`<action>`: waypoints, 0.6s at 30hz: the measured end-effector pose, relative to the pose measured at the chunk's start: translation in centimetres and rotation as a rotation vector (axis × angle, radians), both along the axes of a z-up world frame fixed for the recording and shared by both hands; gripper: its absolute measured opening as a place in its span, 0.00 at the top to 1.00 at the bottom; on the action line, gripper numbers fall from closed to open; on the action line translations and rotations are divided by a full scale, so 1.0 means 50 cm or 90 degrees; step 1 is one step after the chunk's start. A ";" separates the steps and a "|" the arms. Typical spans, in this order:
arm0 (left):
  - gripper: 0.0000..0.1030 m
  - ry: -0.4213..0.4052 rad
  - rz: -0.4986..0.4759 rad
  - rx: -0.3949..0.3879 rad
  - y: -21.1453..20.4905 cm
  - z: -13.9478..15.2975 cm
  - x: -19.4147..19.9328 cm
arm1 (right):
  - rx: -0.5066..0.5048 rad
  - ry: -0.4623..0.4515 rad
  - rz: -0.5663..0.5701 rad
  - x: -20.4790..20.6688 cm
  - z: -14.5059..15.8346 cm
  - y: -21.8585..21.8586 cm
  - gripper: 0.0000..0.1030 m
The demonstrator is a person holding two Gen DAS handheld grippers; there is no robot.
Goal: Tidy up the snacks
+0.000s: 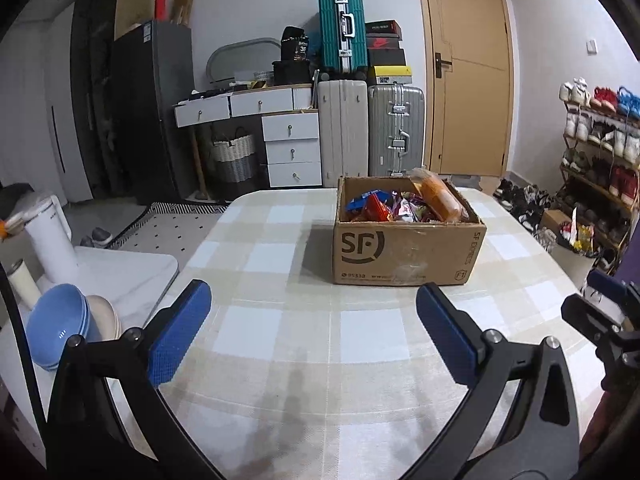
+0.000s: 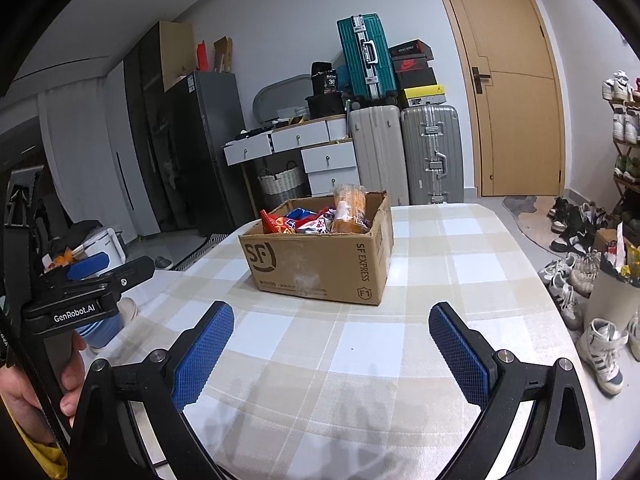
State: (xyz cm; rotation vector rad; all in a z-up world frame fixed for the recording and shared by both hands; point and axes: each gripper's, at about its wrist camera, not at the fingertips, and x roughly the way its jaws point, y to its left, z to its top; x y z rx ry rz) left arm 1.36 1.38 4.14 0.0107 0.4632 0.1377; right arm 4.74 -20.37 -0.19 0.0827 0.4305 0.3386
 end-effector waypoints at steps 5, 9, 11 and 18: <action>0.00 -0.012 0.009 0.003 0.002 0.004 -0.008 | -0.003 -0.008 0.001 -0.009 0.007 0.004 0.03; 0.00 -0.012 0.018 0.002 0.005 0.004 -0.009 | 0.008 -0.005 -0.001 -0.012 0.010 0.001 0.03; 0.00 -0.012 0.018 -0.003 0.006 0.004 -0.008 | 0.014 -0.003 -0.001 -0.012 0.011 -0.001 0.03; 0.00 -0.014 0.015 0.011 0.000 0.002 -0.013 | 0.010 -0.005 0.002 -0.013 0.014 -0.001 0.03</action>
